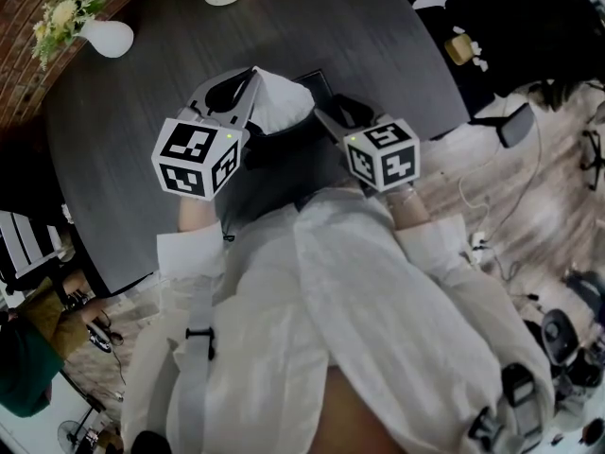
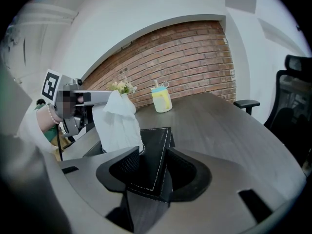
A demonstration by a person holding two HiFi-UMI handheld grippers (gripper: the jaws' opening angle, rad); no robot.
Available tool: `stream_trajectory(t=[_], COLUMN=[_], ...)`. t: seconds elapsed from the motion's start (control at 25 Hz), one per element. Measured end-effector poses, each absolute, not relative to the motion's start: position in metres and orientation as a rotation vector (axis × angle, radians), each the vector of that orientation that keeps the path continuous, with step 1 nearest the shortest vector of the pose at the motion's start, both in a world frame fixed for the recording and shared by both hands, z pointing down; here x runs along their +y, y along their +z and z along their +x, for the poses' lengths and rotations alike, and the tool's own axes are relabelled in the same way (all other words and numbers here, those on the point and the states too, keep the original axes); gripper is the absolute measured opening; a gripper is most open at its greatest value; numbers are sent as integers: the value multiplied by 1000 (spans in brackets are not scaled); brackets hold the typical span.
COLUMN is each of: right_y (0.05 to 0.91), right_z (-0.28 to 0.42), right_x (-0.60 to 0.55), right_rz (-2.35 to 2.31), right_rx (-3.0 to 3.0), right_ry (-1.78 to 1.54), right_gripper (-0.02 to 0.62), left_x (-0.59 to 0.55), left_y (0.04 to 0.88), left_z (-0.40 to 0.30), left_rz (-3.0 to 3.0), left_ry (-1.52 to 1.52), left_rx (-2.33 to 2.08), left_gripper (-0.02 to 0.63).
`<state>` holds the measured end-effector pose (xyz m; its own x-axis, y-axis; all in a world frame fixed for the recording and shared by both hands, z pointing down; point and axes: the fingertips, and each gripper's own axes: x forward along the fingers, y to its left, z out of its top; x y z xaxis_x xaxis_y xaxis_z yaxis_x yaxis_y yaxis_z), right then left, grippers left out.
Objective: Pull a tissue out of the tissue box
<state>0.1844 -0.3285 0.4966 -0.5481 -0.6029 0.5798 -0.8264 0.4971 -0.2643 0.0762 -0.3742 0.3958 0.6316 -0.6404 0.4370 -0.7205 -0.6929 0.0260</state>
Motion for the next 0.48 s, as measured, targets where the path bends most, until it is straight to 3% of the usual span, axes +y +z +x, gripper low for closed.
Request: stream_trajectory(t=[0.48], right_y=[497], right_z=[184], right_x=[-328], right_rz=[1201], right_rx=[-2337], right_ry=[729], right_gripper=[175], left_x=[-384], left_y=[383], left_z=[68], left_rz=[2631], left_ry=[521], left_rx=[-1194], left_gripper=[6])
